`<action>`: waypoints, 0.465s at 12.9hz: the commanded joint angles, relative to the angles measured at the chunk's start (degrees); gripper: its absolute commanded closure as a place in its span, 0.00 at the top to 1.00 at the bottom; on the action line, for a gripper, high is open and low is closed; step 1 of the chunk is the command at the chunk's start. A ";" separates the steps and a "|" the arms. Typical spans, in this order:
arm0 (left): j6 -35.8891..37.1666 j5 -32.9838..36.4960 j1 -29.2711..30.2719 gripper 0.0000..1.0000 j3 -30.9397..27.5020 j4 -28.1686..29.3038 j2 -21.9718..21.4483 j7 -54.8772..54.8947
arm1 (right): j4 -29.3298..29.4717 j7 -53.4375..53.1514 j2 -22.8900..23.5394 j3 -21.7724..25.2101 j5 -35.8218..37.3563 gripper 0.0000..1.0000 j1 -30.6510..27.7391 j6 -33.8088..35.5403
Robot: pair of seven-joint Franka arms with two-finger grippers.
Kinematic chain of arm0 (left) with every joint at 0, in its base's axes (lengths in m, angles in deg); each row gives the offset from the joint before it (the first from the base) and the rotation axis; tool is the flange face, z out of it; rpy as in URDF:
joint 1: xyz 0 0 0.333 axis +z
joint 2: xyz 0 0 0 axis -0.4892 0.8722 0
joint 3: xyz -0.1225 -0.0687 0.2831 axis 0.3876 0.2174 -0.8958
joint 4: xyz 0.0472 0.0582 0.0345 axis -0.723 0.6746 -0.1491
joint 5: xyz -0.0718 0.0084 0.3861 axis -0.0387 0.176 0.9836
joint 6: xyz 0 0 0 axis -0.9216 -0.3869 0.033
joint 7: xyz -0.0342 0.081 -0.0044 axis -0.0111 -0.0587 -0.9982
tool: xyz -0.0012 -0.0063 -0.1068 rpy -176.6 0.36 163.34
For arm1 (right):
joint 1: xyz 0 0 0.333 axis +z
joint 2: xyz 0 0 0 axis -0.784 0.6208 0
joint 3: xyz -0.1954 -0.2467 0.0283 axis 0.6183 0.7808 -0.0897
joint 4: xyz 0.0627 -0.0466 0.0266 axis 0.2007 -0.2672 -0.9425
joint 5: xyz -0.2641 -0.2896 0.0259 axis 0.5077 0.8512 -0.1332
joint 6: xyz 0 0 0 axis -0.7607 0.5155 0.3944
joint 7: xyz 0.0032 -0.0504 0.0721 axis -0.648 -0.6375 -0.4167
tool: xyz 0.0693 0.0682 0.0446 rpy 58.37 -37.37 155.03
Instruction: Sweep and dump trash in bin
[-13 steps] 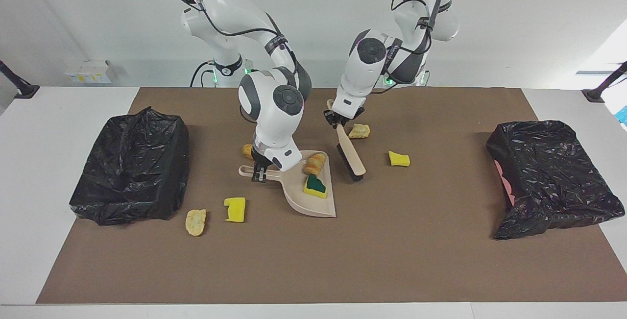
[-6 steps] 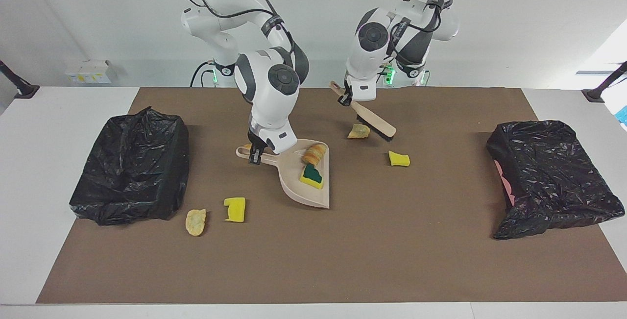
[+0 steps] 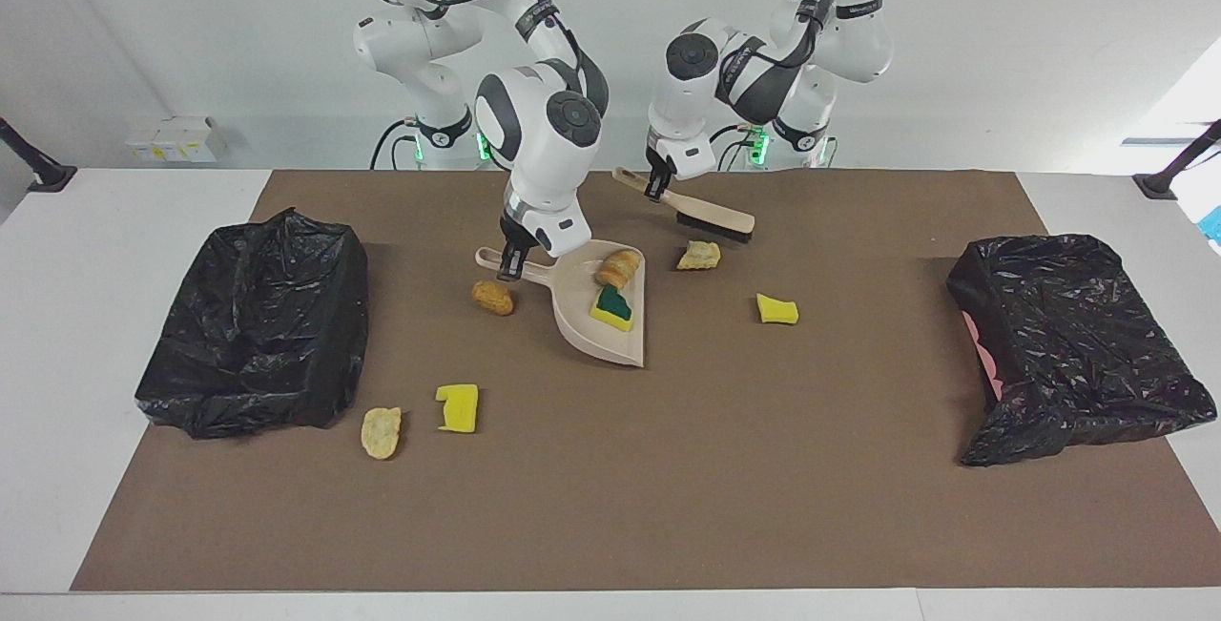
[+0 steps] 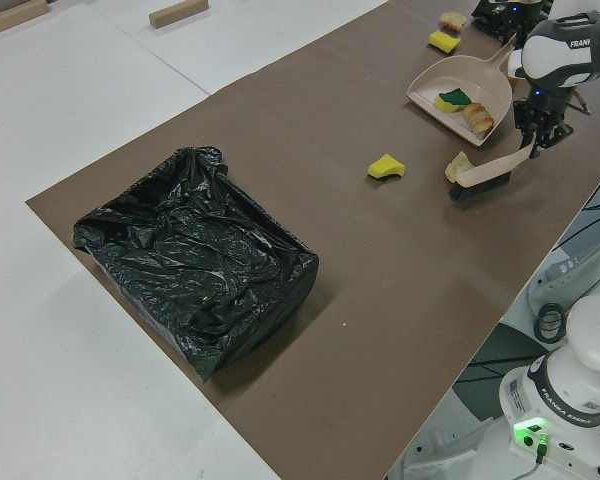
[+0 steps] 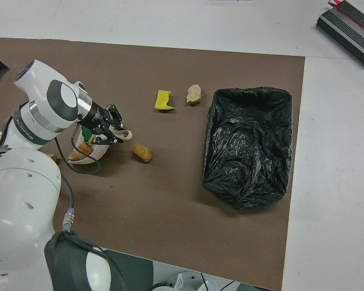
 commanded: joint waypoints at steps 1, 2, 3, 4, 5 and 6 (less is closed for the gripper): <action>-7.38 0.91 2.02 0.00 -0.98 0.31 1.42 4.04 | -2.69 5.03 -1.60 -0.09 -0.36 0.00 -1.53 -3.31; -8.36 0.56 3.43 0.00 -0.90 -0.30 2.30 10.17 | -2.43 5.03 -0.99 -0.09 -0.36 0.00 -1.53 -4.09; -8.72 0.30 3.88 0.00 -0.89 -1.62 3.18 15.89 | -2.34 5.21 -0.29 -0.09 -0.36 0.00 -1.79 -5.49; -8.73 0.30 5.28 0.00 -0.89 -3.54 4.67 19.77 | -1.64 5.21 0.50 0.00 -0.36 0.00 -1.80 -5.77; -8.81 0.38 5.99 0.00 -0.98 -4.78 5.29 22.86 | -0.77 5.29 1.12 -0.09 -0.45 0.00 -2.06 -5.68; -8.29 0.39 6.52 0.00 -1.42 -5.75 6.08 28.20 | -0.15 5.38 1.47 -0.09 -0.36 0.00 -2.58 -5.68</action>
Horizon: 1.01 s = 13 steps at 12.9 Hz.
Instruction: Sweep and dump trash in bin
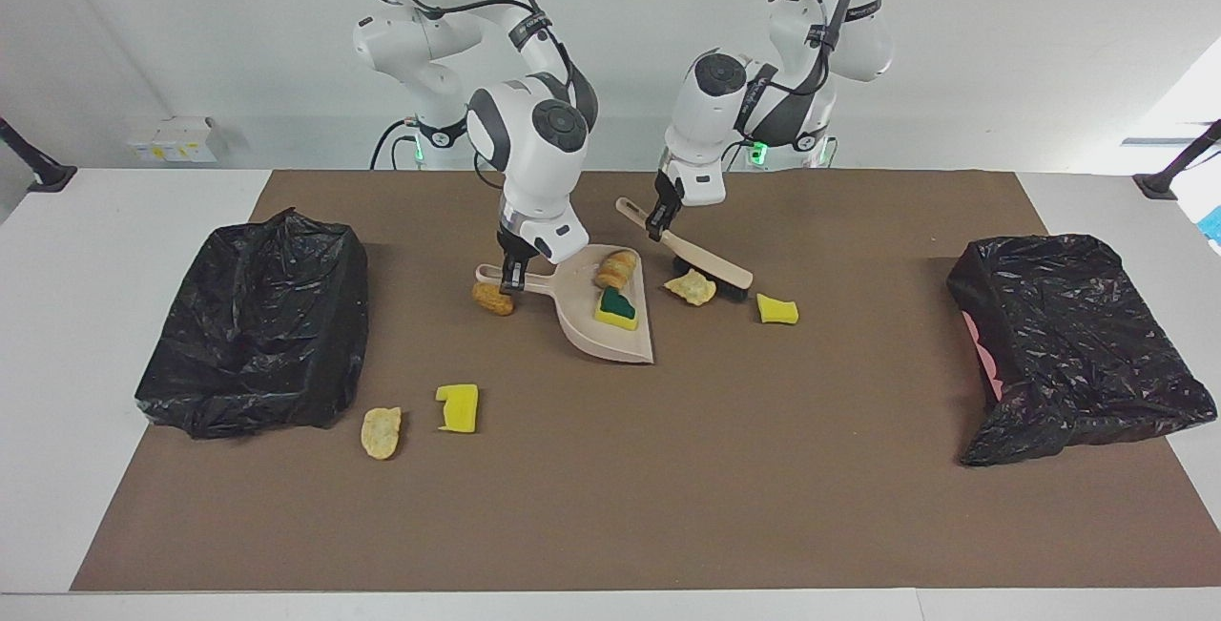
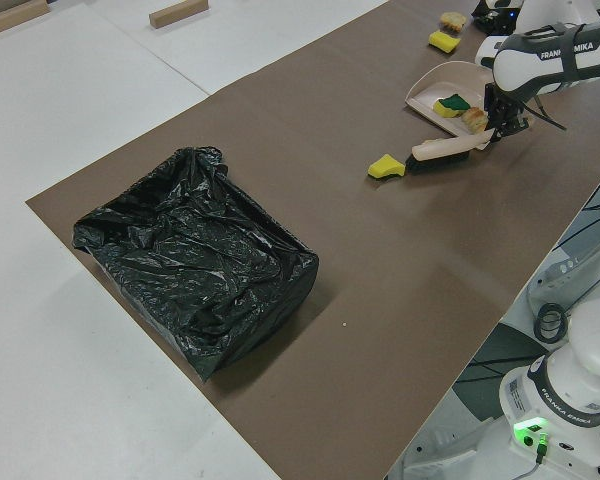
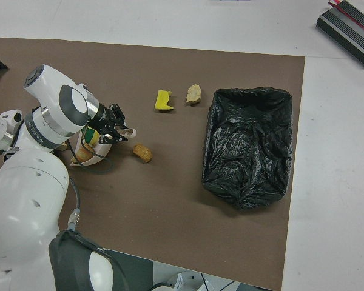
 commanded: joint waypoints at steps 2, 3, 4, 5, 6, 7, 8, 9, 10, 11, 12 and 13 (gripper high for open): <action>3.43 0.34 4.36 0.00 -0.02 -4.67 1.98 17.31 | 2.48 1.89 1.67 -0.37 -0.71 0.00 -2.09 -0.20; 6.41 0.34 5.07 0.00 -0.11 -5.89 1.63 19.18 | 2.49 1.63 1.59 -0.37 -1.24 0.00 -2.10 0.07; 10.18 0.51 6.47 0.00 -0.11 -7.56 1.46 20.85 | 2.49 1.63 1.59 -0.37 -1.50 0.00 -2.10 0.24; 13.61 0.95 7.87 0.00 -0.11 -9.23 1.45 22.52 | 2.49 1.63 1.59 -0.37 -1.51 0.00 -2.27 0.33; 16.00 1.48 8.23 0.00 -0.28 -9.42 1.28 24.28 | 2.75 1.63 1.67 -0.37 -1.51 0.00 -2.27 0.60; 17.85 4.09 9.63 0.00 -0.37 -9.51 0.58 26.30 | 2.84 1.89 1.67 -0.37 -1.51 0.00 -2.27 0.60; 20.04 5.94 10.60 0.00 -0.37 -9.51 0.23 28.58 | 2.93 1.98 1.67 -0.37 -1.68 0.00 -2.27 0.60; 22.76 6.57 11.92 0.00 -0.37 -9.42 -0.30 31.21 | 3.10 2.15 1.76 -0.37 -3.07 0.00 -2.27 0.51; 25.31 7.71 13.76 0.00 -0.37 -9.42 -0.83 34.20 | 3.45 2.33 1.76 -0.37 -4.05 0.00 -2.36 1.03; 27.43 8.94 15.08 0.00 -0.37 -9.25 -1.79 36.92 | 3.46 2.50 1.85 -0.37 -4.84 0.00 -2.45 1.82; 29.27 10.08 16.31 0.00 -0.37 -8.81 -2.58 38.69 | 3.46 2.94 1.85 -0.37 -6.33 0.00 -2.88 2.18; 30.69 11.92 17.11 0.00 -0.37 -8.20 -3.20 41.06 | 3.46 3.73 1.94 -0.37 -6.95 0.00 -3.06 2.44</action>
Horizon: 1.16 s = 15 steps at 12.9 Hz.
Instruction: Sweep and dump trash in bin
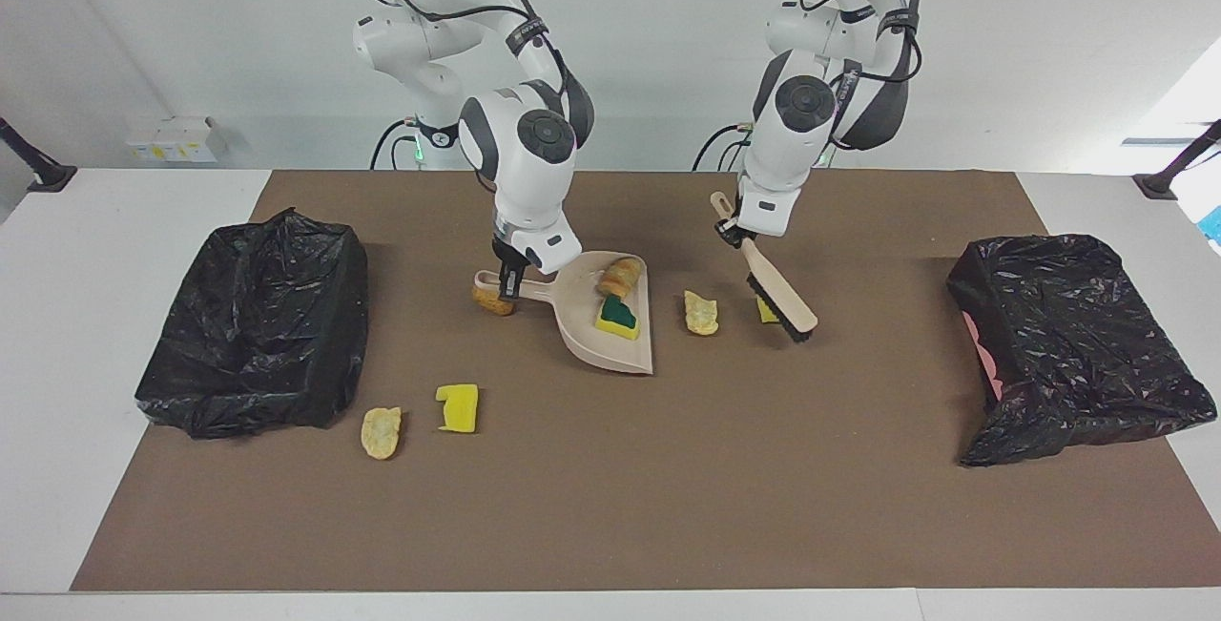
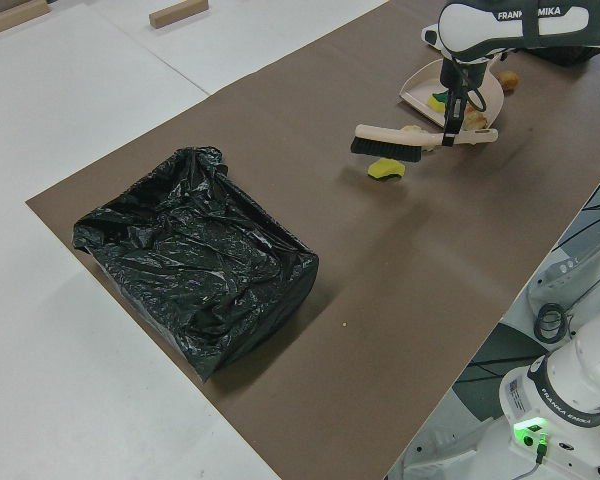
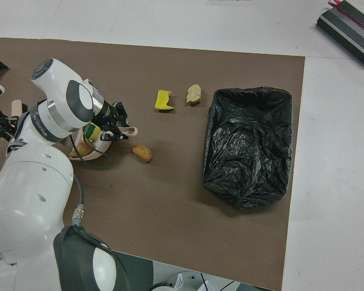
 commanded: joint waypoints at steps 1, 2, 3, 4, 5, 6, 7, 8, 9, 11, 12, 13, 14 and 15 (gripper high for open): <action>3.60 3.18 3.08 0.00 0.46 2.38 -3.30 6.73 | 1.66 3.63 0.97 -0.41 -2.38 0.00 -1.35 1.78; 3.43 3.18 3.87 0.00 0.46 3.88 -3.92 8.68 | 2.10 3.63 1.50 -0.41 -2.46 0.00 -1.35 1.96; 2.38 3.36 4.66 0.00 0.46 6.07 -5.23 9.31 | 3.58 3.63 2.46 -0.41 -2.20 0.00 -1.17 3.09; 0.80 3.53 5.46 0.00 0.46 8.18 -6.20 10.97 | 5.51 3.63 3.42 -0.41 -1.42 0.00 -0.47 4.84; -0.95 3.54 6.68 0.00 0.46 10.37 -7.16 14.72 | 6.49 3.46 4.57 -0.41 -1.23 0.00 -0.03 5.30; -2.27 3.54 6.95 0.00 0.55 11.79 -7.09 16.59 | 6.24 3.28 4.66 -0.33 -0.71 0.00 0.58 5.30; -4.55 3.45 6.44 0.00 0.64 12.32 -6.83 16.61 | 5.71 3.11 4.67 -0.33 1.12 0.00 1.37 5.21; -6.75 2.84 6.08 0.00 0.81 12.41 -6.56 16.52 | 5.27 2.76 4.67 -0.41 2.45 0.00 1.47 4.95; -7.55 1.53 4.77 0.00 0.90 12.42 -6.04 16.61 | 5.18 2.58 4.67 -0.41 2.63 0.00 1.55 4.86; -11.58 -1.72 1.17 0.00 0.90 12.33 -4.28 16.61 | 4.30 2.40 4.40 -0.41 2.63 0.00 1.55 4.16; -13.17 -4.78 -0.24 0.00 0.90 12.33 -4.19 16.87 | 4.13 2.32 4.40 -0.41 2.63 0.00 1.55 4.16; -15.19 -7.60 -2.51 0.00 0.90 11.81 -3.32 16.96 | 4.04 2.31 4.31 -0.41 2.63 0.00 1.55 4.07; -17.64 -9.11 -5.15 0.00 0.90 11.63 -2.00 16.79 | 4.04 2.31 4.31 -0.41 2.63 0.00 1.55 4.07; -20.45 -10.43 -7.78 0.00 0.90 11.54 -0.60 16.44 | 3.95 2.31 4.40 -0.41 2.63 0.00 1.55 3.98</action>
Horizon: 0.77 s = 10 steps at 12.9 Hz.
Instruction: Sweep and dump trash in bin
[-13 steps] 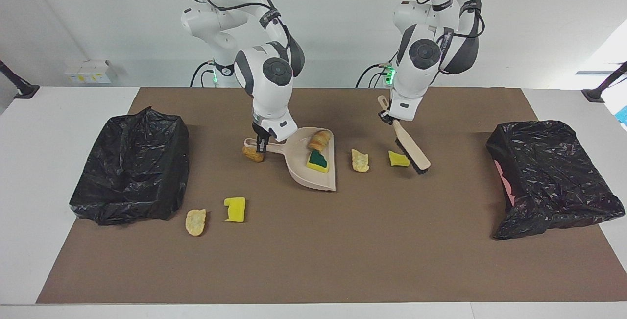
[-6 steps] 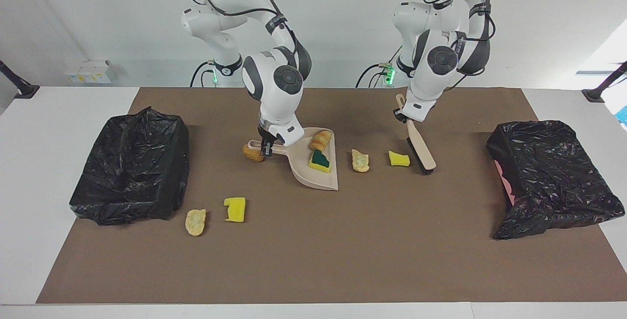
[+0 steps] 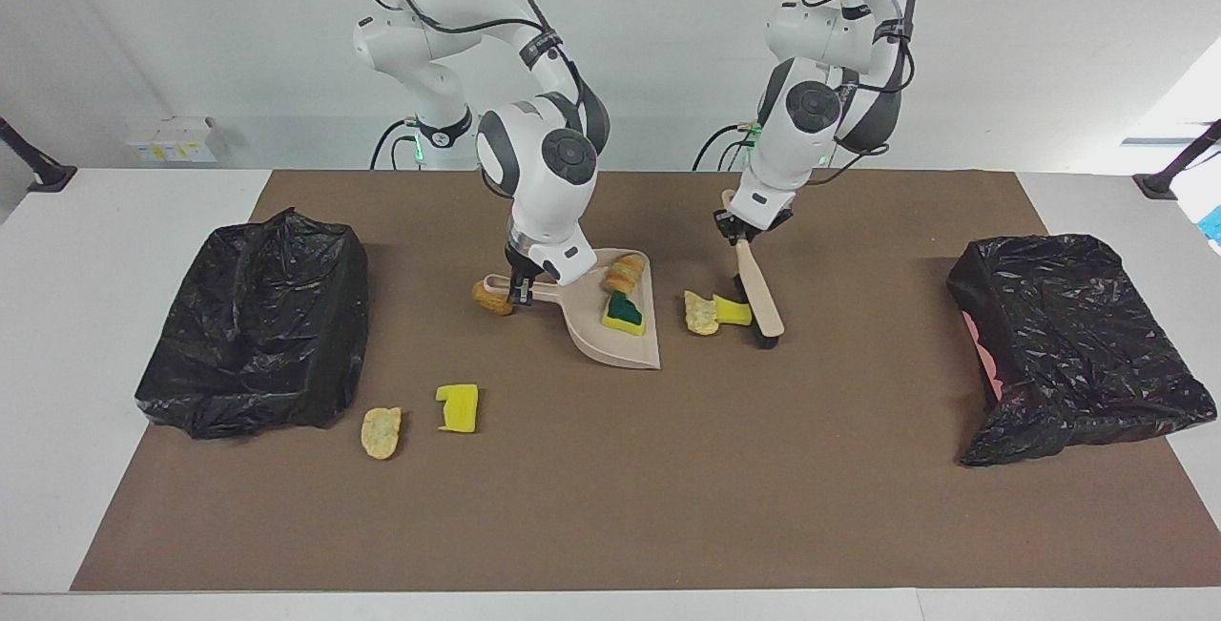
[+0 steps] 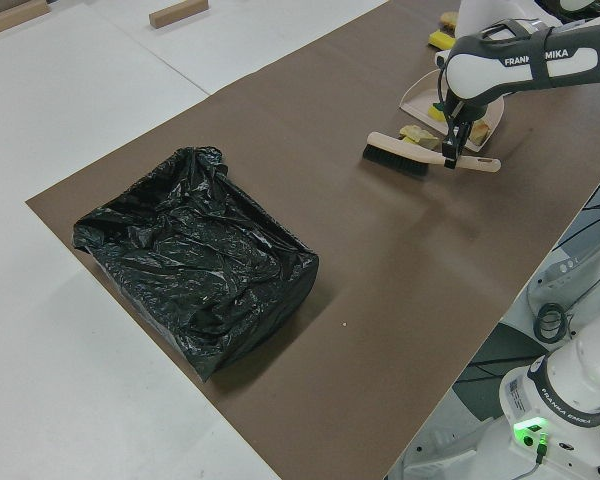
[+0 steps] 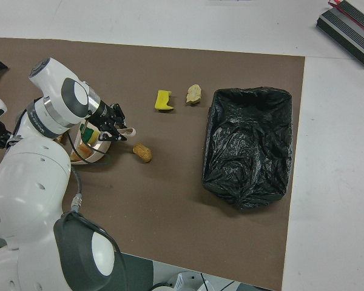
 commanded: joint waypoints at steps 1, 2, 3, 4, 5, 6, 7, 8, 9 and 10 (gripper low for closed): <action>-6.97 -5.20 -6.68 0.00 -0.78 -0.52 3.13 0.12 | -0.22 0.78 0.22 -0.17 0.61 0.00 -0.08 -0.04; -8.38 -7.23 -8.97 0.00 -0.69 -1.39 3.84 0.12 | -0.22 0.78 0.22 -0.17 0.61 0.00 -0.08 -0.13; -9.53 -8.38 -11.52 0.00 -0.69 -2.53 4.89 -0.06 | -0.22 0.78 0.22 -0.17 0.61 0.00 -0.08 -0.13; -10.15 -8.83 -13.63 0.00 -0.60 -3.24 5.51 0.03 | -0.22 0.78 0.22 -0.17 0.61 0.00 -0.08 -0.13; -10.68 -9.00 -15.04 0.00 -0.51 -3.51 5.60 0.12 | -0.04 0.78 0.31 -0.17 0.61 0.00 -0.17 -0.04; -10.95 -9.01 -16.54 0.00 -0.60 -3.60 5.52 -0.06 | 0.13 0.78 0.40 -0.17 0.52 0.00 -0.17 -0.04; -10.86 -9.09 -16.90 0.00 -0.69 -3.69 5.43 -0.15 | 0.40 0.78 0.48 -0.17 0.52 0.00 -0.34 -0.04; -10.25 -9.09 -16.29 0.00 -0.78 -3.60 5.43 -0.06 | 0.75 0.78 0.57 -0.17 0.26 0.00 -0.43 -0.04; -9.64 -9.09 -15.85 0.00 -1.04 -3.51 5.34 -0.15 | 0.84 0.78 0.57 -0.17 -0.44 0.00 -0.78 -0.30; -9.54 -9.01 -14.63 0.00 -1.22 -3.16 5.34 -0.23 | 1.01 0.95 0.66 -0.17 -0.44 0.00 -1.39 -0.56</action>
